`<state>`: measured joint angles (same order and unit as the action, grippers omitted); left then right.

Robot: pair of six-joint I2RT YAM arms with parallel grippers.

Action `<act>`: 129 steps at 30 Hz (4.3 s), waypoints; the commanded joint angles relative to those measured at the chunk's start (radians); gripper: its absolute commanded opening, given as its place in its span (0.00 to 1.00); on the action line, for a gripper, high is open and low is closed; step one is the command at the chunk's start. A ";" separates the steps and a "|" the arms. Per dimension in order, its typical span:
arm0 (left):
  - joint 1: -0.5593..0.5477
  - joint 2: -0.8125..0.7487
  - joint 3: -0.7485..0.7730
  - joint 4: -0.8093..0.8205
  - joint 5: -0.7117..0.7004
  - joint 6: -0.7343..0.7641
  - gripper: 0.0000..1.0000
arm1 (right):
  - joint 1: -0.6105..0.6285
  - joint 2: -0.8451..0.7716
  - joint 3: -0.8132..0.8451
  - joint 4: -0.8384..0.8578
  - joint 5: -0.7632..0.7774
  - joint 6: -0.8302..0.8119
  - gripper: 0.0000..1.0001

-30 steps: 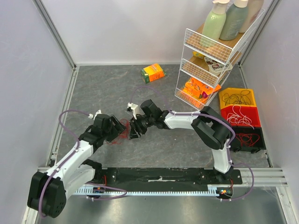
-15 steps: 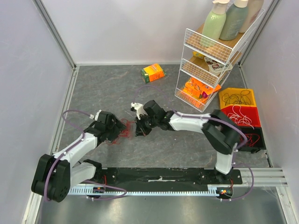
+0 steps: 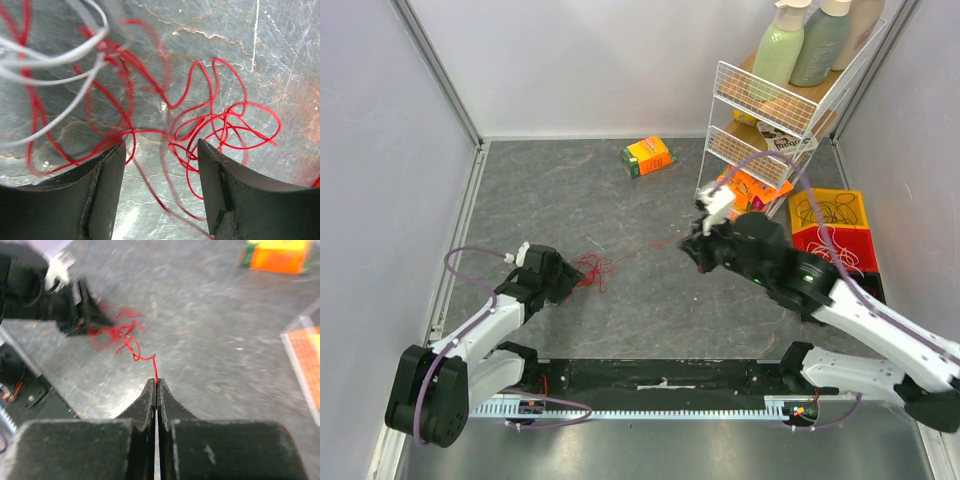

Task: Untangle the cables

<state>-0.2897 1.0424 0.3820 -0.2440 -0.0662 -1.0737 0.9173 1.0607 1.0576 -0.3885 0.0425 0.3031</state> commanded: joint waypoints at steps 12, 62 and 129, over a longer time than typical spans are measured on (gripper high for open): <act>0.024 -0.205 -0.061 -0.169 -0.112 0.029 0.36 | 0.002 -0.410 0.258 -0.292 0.585 -0.068 0.00; 0.027 -0.548 0.153 -0.313 -0.012 0.235 0.96 | 0.003 -0.334 0.565 -0.293 0.531 -0.183 0.00; 0.030 -0.587 0.026 -0.138 0.246 0.238 0.96 | -0.584 0.191 -0.472 -0.148 0.114 0.410 0.45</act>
<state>-0.2638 0.4568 0.4171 -0.4370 0.1539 -0.8509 0.3351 1.2346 0.6056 -0.5812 0.1356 0.6991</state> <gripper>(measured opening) 0.960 0.492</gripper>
